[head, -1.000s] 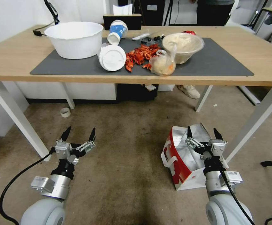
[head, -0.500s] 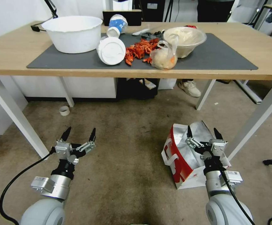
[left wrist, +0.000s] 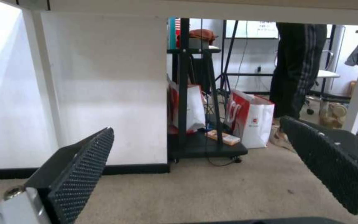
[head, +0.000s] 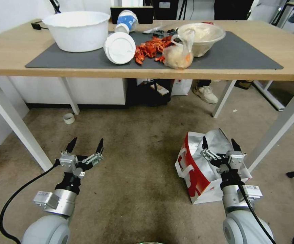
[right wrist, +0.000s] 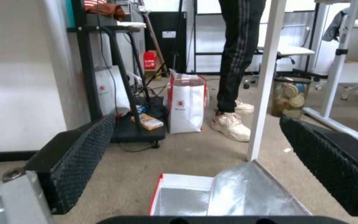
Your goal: Pick up the food delivery bag from the floor and place it on the table.
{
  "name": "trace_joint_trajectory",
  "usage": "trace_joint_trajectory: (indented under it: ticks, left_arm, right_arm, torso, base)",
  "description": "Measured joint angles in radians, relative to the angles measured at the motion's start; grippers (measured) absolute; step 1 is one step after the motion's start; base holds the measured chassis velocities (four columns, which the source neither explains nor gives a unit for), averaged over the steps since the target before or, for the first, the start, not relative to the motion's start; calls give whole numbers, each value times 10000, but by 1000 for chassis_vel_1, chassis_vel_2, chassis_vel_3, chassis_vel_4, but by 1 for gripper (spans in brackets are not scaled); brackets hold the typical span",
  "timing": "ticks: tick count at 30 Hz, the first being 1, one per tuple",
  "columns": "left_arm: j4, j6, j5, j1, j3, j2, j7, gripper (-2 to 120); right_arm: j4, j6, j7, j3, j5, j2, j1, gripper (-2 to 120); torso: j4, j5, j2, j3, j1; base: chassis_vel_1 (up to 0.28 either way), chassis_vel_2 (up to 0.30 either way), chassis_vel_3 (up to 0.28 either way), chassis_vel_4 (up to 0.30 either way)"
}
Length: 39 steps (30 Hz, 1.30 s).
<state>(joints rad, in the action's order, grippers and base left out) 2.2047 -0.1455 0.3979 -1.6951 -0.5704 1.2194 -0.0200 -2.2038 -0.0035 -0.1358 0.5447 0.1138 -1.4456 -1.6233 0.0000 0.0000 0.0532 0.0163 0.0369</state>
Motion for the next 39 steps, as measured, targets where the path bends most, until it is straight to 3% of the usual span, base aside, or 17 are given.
trace_joint_trajectory:
  ticks: [3,9,39]
  left_arm:
    - [0,-6,0,-1,-7,4,1,100]
    - [-3,-26,-1,-3,-14,12,25,100]
    - [-97,-200,-4,36,-28,19,121,100]
  right_arm:
    - [3,0,1,-1,2,0,7,100]
    - [7,1,1,-1,5,15,18,100]
    - [1,-3,-8,53,35,47,25,100]
  torso:
    - [0,-1,-155,-151,-1]
    - [0,-1,-305,-162,-34]
    - [0,0,-232,-163,-31]
  base:
    - [0,0,0,0]
    - [0,0,0,0]
    - [0,0,0,0]
